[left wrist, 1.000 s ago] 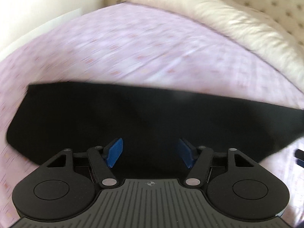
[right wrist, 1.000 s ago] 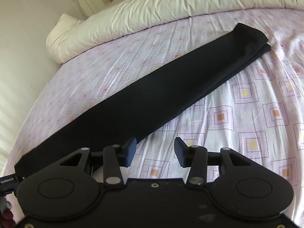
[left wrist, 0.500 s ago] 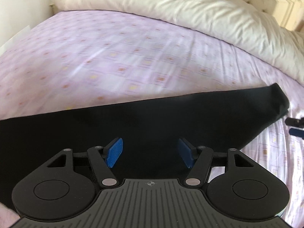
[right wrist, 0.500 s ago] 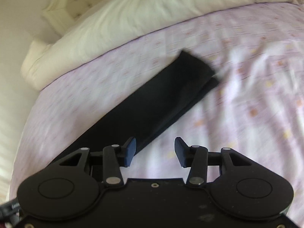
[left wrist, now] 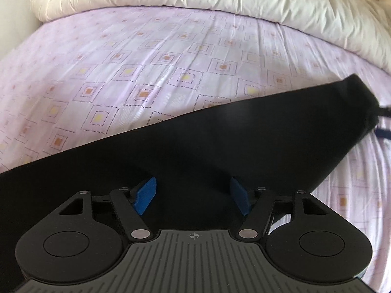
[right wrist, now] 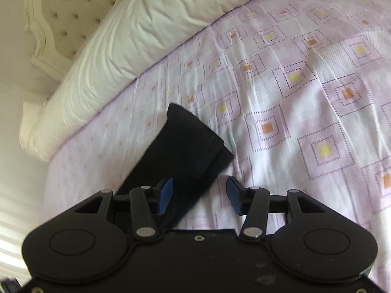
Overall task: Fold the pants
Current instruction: 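Lay the folded trousers flat and reposition the right gripper over the folded end, then close the right gripper on the end of the black trousers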
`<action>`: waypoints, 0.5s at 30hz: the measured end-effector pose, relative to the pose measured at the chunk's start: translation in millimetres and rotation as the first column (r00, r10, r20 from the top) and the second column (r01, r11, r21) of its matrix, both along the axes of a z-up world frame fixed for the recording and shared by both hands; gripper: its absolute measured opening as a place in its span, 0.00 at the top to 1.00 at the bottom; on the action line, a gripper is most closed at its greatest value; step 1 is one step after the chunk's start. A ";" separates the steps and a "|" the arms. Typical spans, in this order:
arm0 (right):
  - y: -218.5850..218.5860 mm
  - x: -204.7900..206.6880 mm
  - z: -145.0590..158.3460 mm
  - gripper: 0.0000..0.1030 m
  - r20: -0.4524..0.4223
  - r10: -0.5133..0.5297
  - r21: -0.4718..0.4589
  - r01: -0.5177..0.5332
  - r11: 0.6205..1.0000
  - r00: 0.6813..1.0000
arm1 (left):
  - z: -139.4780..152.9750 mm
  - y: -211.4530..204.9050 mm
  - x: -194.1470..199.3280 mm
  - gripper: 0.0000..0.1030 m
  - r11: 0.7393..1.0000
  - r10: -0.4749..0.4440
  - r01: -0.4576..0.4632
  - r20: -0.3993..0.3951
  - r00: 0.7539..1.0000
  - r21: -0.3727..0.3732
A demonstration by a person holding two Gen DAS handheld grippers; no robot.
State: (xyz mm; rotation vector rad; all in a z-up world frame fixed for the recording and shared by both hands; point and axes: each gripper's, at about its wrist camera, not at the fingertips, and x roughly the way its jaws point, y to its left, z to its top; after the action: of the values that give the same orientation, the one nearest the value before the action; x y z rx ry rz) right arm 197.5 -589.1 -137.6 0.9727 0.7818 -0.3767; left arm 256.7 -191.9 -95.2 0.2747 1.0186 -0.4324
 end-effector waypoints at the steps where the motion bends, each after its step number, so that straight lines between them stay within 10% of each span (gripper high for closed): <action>1: -2.6 1.0 -1.4 0.49 0.004 -0.039 -0.009 0.039 0.999 0.999 | -0.2 1.6 -0.1 0.36 1.000 0.005 -0.005 -0.002 1.000 -0.008; 15: -23.0 15.0 -3.0 0.49 0.056 -0.066 -0.038 0.068 0.997 0.996 | 1.4 0.9 2.1 0.36 1.000 -0.021 0.021 -0.017 1.000 -0.015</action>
State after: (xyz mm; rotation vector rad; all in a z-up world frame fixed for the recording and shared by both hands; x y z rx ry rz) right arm 212.6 -612.1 -140.6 0.9702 0.6907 -0.4203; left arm 258.9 -191.1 -93.8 0.2695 1.0297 -0.4618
